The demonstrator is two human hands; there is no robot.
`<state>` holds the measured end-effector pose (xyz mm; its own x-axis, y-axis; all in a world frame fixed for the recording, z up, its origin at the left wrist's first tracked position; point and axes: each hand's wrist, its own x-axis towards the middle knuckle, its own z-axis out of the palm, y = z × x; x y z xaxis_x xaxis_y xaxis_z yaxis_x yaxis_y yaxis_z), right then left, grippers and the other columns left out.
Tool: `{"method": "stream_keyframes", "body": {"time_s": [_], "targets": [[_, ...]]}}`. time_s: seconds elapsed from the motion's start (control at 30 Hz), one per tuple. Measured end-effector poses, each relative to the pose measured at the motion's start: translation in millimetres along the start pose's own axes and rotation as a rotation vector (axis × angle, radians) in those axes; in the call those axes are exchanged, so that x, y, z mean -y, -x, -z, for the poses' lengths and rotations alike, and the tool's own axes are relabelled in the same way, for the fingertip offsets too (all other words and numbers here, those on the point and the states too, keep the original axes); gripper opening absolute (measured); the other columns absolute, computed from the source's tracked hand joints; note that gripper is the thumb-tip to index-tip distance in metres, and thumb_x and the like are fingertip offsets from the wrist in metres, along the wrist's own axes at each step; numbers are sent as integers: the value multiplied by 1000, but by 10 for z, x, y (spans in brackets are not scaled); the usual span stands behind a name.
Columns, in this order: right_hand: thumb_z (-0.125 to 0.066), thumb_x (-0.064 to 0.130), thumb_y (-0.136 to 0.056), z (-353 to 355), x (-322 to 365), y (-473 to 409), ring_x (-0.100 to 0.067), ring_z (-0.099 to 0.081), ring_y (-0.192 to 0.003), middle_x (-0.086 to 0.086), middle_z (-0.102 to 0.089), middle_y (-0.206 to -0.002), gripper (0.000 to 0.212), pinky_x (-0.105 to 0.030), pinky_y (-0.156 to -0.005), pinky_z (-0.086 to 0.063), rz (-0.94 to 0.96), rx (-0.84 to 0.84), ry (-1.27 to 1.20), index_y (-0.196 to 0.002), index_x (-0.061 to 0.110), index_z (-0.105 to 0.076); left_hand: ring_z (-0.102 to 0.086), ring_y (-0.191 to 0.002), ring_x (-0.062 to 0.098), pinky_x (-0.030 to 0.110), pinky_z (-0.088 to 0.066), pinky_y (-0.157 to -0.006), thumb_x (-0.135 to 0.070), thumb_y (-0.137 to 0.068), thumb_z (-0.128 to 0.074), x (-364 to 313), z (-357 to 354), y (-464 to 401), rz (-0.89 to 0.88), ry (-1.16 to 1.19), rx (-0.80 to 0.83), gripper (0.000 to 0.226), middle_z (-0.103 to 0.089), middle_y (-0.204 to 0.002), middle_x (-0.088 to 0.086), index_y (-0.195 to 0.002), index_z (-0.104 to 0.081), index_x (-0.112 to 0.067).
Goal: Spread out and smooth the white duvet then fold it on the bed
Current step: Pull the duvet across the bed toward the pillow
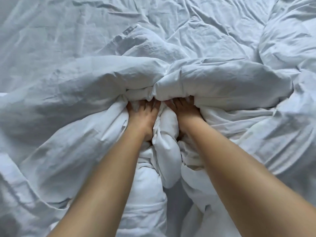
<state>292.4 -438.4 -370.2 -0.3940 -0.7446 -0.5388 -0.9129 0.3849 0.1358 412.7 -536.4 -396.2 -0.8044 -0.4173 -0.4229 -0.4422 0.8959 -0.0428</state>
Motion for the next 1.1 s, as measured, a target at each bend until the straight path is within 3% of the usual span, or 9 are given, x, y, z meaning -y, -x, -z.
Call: {"method": "stream_keyframes", "body": {"time_s": [0.23, 0.4, 0.47, 0.57, 0.7, 0.77, 0.8, 0.93, 1.1], "targets": [[-44, 33, -96, 13, 194, 444, -25, 15, -146, -5, 16, -159, 83, -48, -100, 34, -83, -159, 61, -149, 18, 19, 8, -146, 30, 68, 0, -109, -40, -86, -54, -164, 138, 496, 72, -46, -53, 101, 13, -158, 10, -148, 22, -16], [-10, 15, -96, -305, 569, 1184, -30, 7, -147, -14, 8, -159, 58, -45, -114, 17, -196, -228, -63, -150, 1, 8, 24, -143, 30, 65, 13, -107, -30, -95, -36, -329, -10, 1236, 133, -1, -67, 81, 27, -155, 9, -143, 29, -16], [-15, 16, -88, -478, 723, 1485, -33, -20, -144, -19, -22, -155, 63, -44, -114, 6, -216, -295, -155, -147, -3, -23, 24, -143, 29, 64, 14, -107, -31, -94, -35, -374, -16, 1464, 173, 57, -70, 79, 27, -156, 8, -147, 22, -20], [-55, 34, -77, -647, 782, 1896, -32, -57, -118, -17, -61, -127, 57, -50, -103, -22, -129, -164, -70, -122, 0, -62, 19, -145, 28, 64, 9, -109, -36, -94, -38, -461, 78, 1709, 172, 70, -34, 80, 24, -157, 7, -149, 18, -21], [-40, 12, -71, -605, 621, 2104, -28, -61, -64, -17, -65, -73, 36, -36, -67, -39, -209, -170, -14, -80, 6, -74, 16, -146, 26, 60, 3, -113, -30, -93, -44, -657, 178, 2000, 32, 2, 3, 83, 20, -158, 5, -151, 14, -16], [-63, 10, -49, -407, 569, 2193, -20, -52, -43, -9, -54, -47, 2, -22, -50, -39, -196, -254, -10, -48, 11, -62, 9, -147, 23, 55, -2, -116, -25, -92, -47, -777, 223, 2155, -24, 24, 17, 82, 9, -160, 3, -152, 9, -14], [-71, 8, -43, -227, 590, 2343, -20, -55, -43, -8, -55, -47, 10, -20, -51, -41, -180, -226, -15, -46, 10, -62, 3, -147, 22, 53, -5, -117, -25, -91, -49, -827, 248, 2232, -43, 40, 24, 83, 4, -160, 3, -152, 7, -14], [-50, 1, -86, 145, 549, 2795, -30, -64, -101, -10, -67, -109, 28, -31, -80, -48, -251, -119, -233, -107, 9, -66, -17, -144, 25, 44, -30, -112, -35, -82, -65, -976, 321, 2483, 9, 277, 62, 102, -1, -160, 5, -152, 9, -21], [-44, 5, -86, 617, 224, 3409, -27, -60, -106, -6, -65, -113, 40, -30, -90, -44, -366, -302, -725, -118, 17, -64, 3, -145, 37, 60, -13, -113, -54, -76, -70, -1268, 506, 2681, 216, 414, 45, 110, 20, -157, 14, -148, 13, -41]]}}
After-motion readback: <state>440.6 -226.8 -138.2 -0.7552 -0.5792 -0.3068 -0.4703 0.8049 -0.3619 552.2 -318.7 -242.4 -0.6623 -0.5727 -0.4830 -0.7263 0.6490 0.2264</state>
